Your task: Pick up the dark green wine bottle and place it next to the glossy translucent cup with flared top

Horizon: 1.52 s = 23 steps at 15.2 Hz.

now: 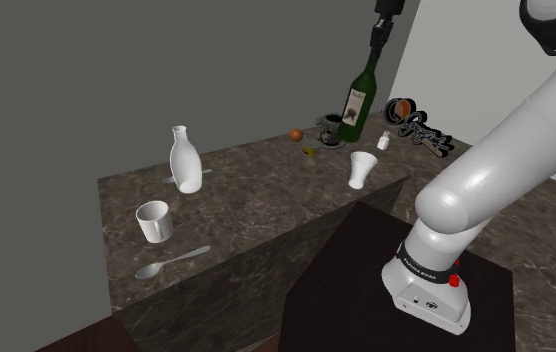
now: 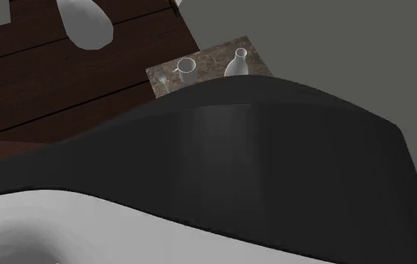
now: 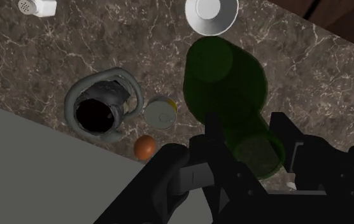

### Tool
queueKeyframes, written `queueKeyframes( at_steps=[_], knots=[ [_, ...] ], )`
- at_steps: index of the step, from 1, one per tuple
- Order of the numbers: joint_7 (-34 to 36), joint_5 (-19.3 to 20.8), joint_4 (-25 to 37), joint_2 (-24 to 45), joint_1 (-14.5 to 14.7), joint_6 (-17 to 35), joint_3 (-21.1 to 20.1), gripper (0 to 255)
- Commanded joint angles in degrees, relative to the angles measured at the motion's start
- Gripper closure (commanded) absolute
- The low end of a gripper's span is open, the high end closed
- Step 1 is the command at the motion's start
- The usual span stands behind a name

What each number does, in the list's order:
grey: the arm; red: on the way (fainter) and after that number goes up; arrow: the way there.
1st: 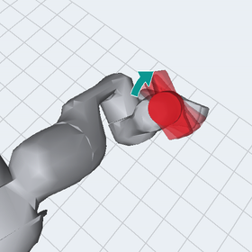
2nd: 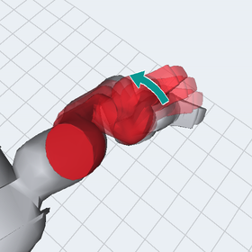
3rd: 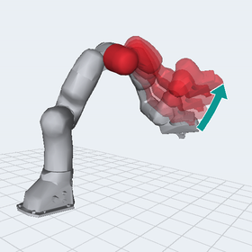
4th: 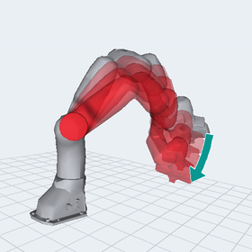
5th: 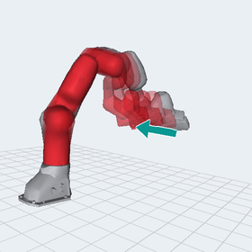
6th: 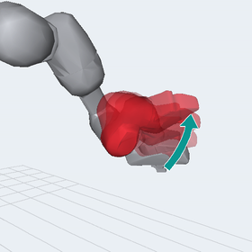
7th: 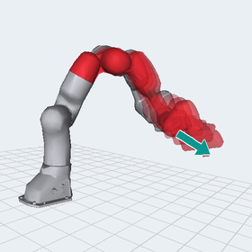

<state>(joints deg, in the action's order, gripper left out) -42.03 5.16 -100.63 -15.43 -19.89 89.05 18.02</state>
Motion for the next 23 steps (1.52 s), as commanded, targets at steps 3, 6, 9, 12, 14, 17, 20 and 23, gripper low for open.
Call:
queueKeyframes(
  at_steps=[3,6,9,12,14,17,20,23],
  knots=[
    [-6.0,0.7,0.3,-0.1,-2.1,0.0,3.8,255],
    [-10.4,0.9,1.4,0.7,-3.5,-0.1,6.8,255],
    [-15.1,0.7,3.1,2.1,-4.9,-0.2,10.0,255],
    [-19.5,0.1,5.2,4.0,-6.2,-0.3,13.0,255],
    [-19.3,0.4,3.1,3.4,-6.3,1.3,12.9,255],
    [-19.0,0.8,0.0,2.6,-6.4,3.7,12.8,255],
    [-18.7,1.1,-2.9,2.0,-6.5,6.0,12.8,255],
    [-18.5,1.4,-5.7,1.5,-6.6,8.3,12.8,255]
  ],
)
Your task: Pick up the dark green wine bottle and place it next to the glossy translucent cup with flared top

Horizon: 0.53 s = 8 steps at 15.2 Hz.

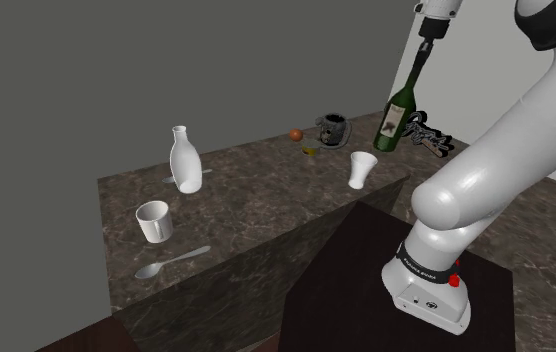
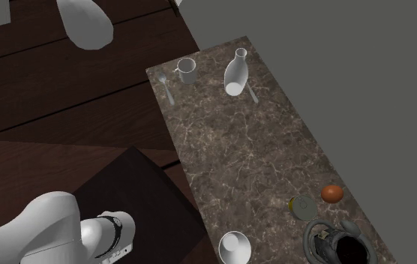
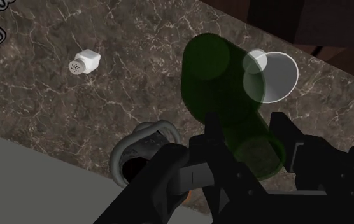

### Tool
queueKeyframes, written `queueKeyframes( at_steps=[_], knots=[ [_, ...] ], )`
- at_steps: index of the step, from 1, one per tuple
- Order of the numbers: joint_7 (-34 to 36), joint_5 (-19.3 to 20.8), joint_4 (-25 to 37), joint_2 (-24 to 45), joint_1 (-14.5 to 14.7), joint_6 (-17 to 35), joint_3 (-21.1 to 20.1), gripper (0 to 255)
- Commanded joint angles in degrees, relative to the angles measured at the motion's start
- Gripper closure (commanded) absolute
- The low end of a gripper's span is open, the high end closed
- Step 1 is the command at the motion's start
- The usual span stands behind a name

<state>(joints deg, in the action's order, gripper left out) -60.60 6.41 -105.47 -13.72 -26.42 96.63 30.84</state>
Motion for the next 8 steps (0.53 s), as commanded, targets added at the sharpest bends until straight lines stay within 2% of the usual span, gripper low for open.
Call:
queueKeyframes(
  at_steps=[1,8],
  knots=[
    [0.1,0.2,-1.8,-0.3,-0.1,1.5,0.0,255],
    [0.3,0.6,-7.6,-0.9,-0.3,6.9,0.3,255]
  ],
)
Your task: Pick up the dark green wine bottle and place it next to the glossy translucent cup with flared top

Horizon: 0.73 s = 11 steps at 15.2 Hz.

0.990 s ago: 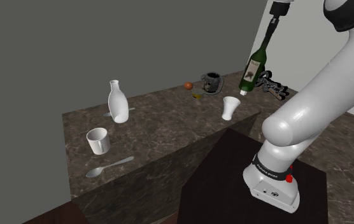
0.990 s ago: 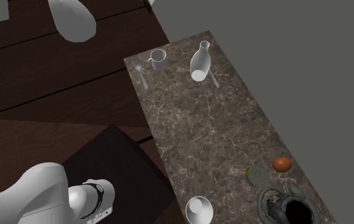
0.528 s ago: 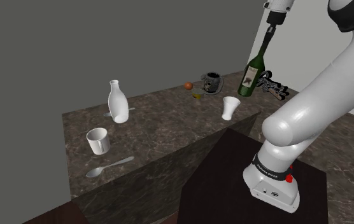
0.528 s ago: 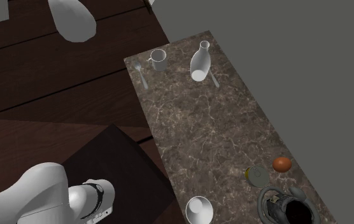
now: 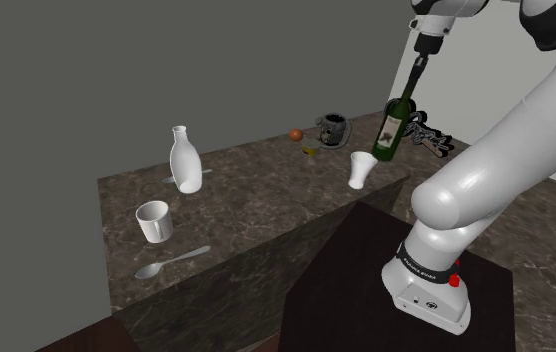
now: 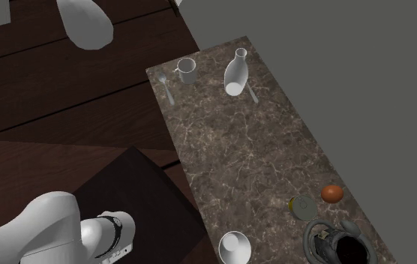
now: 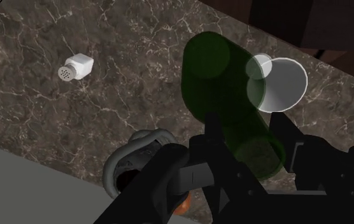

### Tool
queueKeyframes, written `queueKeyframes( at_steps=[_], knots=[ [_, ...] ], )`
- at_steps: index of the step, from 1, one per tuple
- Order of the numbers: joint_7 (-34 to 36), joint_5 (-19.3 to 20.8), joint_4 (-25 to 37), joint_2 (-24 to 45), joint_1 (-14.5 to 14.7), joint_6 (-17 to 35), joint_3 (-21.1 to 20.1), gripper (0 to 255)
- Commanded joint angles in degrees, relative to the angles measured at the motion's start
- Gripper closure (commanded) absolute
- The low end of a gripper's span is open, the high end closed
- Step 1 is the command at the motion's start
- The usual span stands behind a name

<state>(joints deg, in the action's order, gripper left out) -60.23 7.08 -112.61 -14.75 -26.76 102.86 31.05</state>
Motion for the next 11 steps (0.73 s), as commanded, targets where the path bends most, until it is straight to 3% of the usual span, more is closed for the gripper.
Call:
queueKeyframes(
  at_steps=[1,11],
  knots=[
    [0.0,0.0,-1.3,0.1,0.0,1.5,0.1,255],
    [-0.1,0.1,-8.4,0.7,-0.3,9.2,0.9,255]
  ],
)
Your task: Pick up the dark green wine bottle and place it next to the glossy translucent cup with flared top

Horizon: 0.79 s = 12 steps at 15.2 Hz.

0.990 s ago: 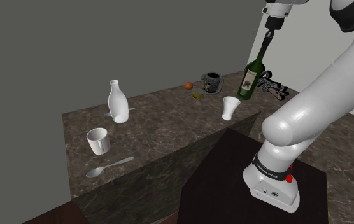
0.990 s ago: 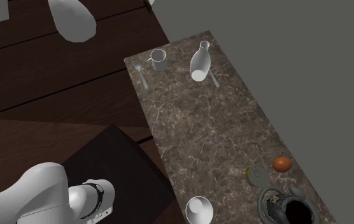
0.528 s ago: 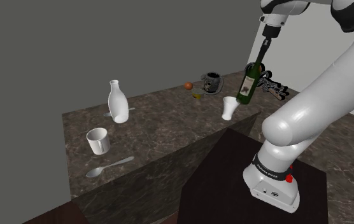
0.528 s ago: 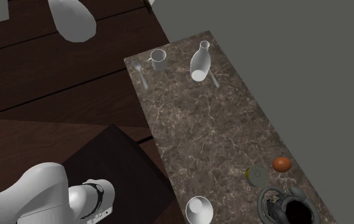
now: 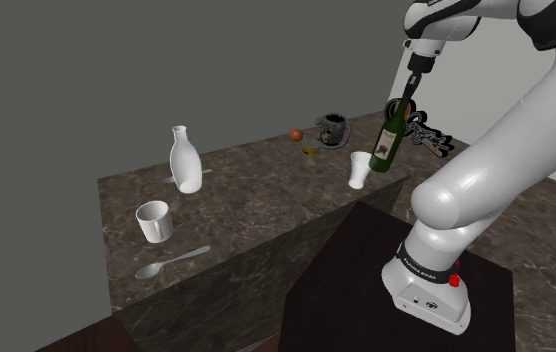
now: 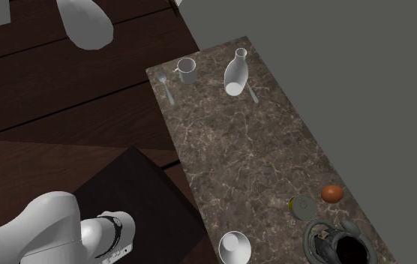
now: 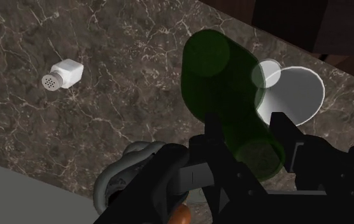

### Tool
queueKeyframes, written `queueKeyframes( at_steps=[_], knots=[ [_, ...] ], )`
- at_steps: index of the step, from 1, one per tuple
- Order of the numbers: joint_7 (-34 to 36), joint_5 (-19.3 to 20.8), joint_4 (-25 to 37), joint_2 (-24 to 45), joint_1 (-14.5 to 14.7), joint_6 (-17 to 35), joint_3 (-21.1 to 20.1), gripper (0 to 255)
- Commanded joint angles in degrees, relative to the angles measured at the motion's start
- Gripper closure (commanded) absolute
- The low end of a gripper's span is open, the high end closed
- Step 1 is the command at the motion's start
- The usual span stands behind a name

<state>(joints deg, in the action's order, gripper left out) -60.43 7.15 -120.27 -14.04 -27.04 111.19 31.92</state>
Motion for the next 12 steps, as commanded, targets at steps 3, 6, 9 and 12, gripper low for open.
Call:
queueKeyframes(
  at_steps=[3,6,9,12],
  knots=[
    [-0.1,-0.1,-2.7,0.5,0.0,3.2,0.3,255],
    [-0.3,-0.3,-4.5,1.1,-0.1,5.5,0.6,255],
    [-0.3,-0.3,-4.9,1.3,-0.1,6.1,0.7,255],
    [-0.3,-0.3,-4.9,1.3,-0.1,6.1,0.7,255]
  ],
)
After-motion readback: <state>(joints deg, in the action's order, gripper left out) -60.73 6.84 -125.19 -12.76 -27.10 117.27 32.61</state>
